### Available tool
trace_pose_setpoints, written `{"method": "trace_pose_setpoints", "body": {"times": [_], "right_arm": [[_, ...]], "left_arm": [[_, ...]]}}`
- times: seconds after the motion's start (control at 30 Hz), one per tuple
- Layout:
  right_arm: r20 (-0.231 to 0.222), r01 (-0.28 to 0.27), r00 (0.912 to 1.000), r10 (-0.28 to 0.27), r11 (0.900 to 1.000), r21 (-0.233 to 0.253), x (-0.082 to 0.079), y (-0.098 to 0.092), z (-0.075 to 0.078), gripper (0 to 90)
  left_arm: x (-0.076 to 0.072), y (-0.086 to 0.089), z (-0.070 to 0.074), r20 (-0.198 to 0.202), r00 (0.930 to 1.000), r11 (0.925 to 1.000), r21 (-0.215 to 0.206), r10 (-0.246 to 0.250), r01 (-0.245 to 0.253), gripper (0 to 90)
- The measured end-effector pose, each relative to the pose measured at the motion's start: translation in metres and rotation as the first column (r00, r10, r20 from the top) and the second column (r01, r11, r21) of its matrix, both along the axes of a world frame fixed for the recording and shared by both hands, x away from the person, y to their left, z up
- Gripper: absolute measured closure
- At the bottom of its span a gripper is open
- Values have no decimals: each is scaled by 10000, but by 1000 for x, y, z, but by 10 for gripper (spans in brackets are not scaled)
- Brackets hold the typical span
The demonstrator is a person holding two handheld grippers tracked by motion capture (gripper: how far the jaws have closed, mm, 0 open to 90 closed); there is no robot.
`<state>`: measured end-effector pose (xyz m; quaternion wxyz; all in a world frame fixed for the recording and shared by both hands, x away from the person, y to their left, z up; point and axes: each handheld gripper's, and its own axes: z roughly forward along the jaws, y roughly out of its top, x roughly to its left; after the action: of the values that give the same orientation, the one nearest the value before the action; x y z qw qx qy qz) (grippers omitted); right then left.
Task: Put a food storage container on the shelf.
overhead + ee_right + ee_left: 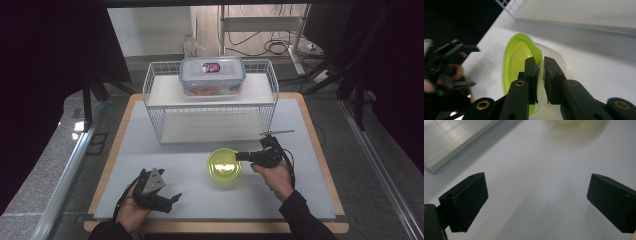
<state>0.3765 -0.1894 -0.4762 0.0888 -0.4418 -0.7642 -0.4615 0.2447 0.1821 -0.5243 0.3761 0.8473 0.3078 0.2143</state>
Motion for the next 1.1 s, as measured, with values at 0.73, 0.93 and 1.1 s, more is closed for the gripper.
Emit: {"method": "trace_pose_setpoints", "body": {"times": [0.73,0.93,1.1], "right_arm": [[-459,550,9975,-533,9979,355,8,-4,-8,821],[-304,498,9984,-470,9942,953,6,-8,6,820],[-98,402,9992,-392,9882,1481,5,-10,22,820]], "left_arm": [[0,0,0,-2,10000,10000,81,-43,43,34],[0,0,0,7,10000,10000,-12,-2,2,34],[0,1,1,69,10000,10000,-63,1,0,32]]}}
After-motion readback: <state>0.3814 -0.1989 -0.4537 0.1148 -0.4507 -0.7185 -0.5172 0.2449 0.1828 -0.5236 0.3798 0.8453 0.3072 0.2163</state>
